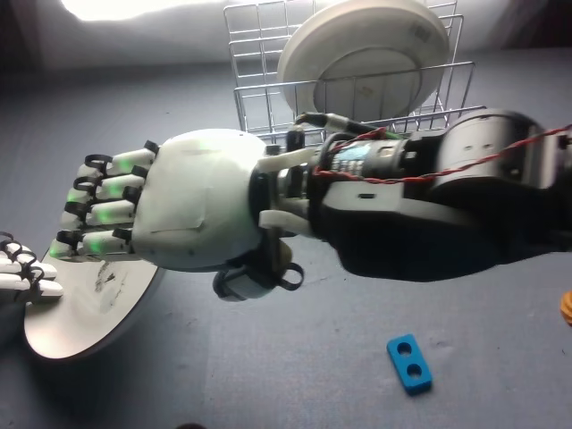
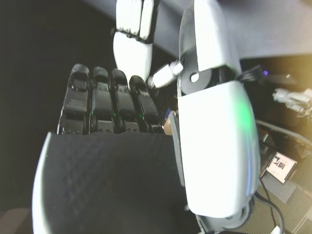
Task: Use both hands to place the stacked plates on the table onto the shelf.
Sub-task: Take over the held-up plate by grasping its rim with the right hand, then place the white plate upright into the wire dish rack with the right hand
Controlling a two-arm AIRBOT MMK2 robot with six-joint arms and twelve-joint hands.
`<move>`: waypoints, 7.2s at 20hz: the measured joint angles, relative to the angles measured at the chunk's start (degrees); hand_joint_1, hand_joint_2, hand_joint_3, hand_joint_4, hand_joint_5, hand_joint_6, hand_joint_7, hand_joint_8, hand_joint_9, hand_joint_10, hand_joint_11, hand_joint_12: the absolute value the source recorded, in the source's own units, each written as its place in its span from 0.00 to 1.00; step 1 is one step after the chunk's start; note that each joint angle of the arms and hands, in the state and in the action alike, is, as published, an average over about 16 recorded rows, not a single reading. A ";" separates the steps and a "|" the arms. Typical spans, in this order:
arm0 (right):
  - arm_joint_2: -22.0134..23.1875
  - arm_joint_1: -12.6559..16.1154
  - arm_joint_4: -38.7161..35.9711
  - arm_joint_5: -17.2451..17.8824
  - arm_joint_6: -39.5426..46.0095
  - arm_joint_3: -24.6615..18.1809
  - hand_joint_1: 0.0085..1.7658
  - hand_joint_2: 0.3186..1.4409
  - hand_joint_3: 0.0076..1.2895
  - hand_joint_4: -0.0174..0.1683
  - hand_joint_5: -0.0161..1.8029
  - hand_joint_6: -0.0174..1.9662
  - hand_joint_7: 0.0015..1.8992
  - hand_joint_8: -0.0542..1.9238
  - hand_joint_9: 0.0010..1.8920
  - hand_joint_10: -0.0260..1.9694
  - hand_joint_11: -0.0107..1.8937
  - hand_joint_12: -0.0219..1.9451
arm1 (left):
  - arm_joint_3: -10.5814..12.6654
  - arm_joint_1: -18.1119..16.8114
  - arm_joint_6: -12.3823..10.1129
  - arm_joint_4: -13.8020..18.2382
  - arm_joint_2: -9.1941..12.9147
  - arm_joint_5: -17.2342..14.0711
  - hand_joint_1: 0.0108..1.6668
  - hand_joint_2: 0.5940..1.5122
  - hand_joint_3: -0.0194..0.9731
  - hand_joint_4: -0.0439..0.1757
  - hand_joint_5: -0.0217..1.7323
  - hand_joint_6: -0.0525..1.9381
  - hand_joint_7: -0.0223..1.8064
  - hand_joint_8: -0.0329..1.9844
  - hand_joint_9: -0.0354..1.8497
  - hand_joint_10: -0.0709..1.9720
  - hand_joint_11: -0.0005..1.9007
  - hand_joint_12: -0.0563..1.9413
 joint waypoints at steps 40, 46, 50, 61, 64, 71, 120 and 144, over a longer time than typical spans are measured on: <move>-17.60 -3.28 7.09 5.89 -0.76 19.36 0.72 0.59 0.01 0.09 0.48 0.33 0.50 0.30 0.51 0.43 0.42 0.62 | -0.15 -6.51 -1.49 3.35 1.08 -0.19 0.01 0.43 0.04 0.18 0.02 0.03 0.01 0.01 0.03 0.04 0.01 0.03; -15.52 -1.32 7.79 4.78 -0.85 17.52 0.73 0.59 0.01 0.10 0.49 0.42 0.51 0.40 0.51 0.54 0.44 0.60 | -1.10 -14.44 -1.99 6.71 3.04 0.07 0.01 0.43 0.04 0.20 0.02 0.03 0.02 0.02 0.03 0.04 0.01 0.03; -13.41 0.64 8.35 3.92 -0.90 15.67 0.74 0.59 0.01 0.10 0.49 0.47 0.52 0.44 0.52 0.55 0.44 0.58 | -1.62 -19.58 -2.20 9.04 4.35 0.14 0.01 0.43 0.04 0.21 0.02 0.03 0.02 0.02 0.03 0.04 0.01 0.03; -5.34 6.58 17.00 2.61 -7.92 7.70 0.76 0.60 0.01 0.09 0.51 0.56 0.54 0.46 0.52 0.53 0.45 0.55 | -1.19 -27.72 -2.09 13.71 5.86 -0.01 0.01 0.42 0.04 0.22 0.02 0.03 0.02 0.02 0.03 0.04 0.01 0.03; -2.83 8.09 24.68 3.58 -14.59 5.26 0.76 0.60 0.01 0.09 0.51 0.56 0.54 0.45 0.52 0.53 0.45 0.55 | -0.87 -28.45 -2.04 14.12 5.94 -0.23 0.01 0.42 0.04 0.22 0.02 0.03 0.02 0.02 0.03 0.04 0.01 0.03; 2.60 11.33 48.00 8.88 -34.49 -0.95 0.76 0.60 0.01 0.09 0.52 0.56 0.54 0.44 0.52 0.53 0.44 0.56 | -0.47 -29.02 -2.00 14.58 6.07 -0.67 0.01 0.42 0.04 0.23 0.02 0.03 0.02 0.02 0.03 0.04 0.01 0.03; 10.97 15.54 106.60 23.18 -61.63 0.59 0.77 0.59 0.01 0.07 0.52 0.54 0.54 0.46 0.50 0.54 0.43 0.56 | -0.42 -28.04 -1.99 15.26 5.89 -0.56 0.01 0.42 0.04 0.23 0.02 0.03 0.02 0.02 0.03 0.04 0.01 0.03; 9.32 11.71 106.18 21.38 -61.49 4.71 0.77 0.60 0.01 0.06 0.51 0.54 0.54 0.48 0.49 0.55 0.41 0.58 | -0.44 -27.82 -2.03 15.28 5.54 -0.58 0.01 0.42 0.04 0.23 0.03 0.03 0.02 0.02 0.03 0.04 0.01 0.03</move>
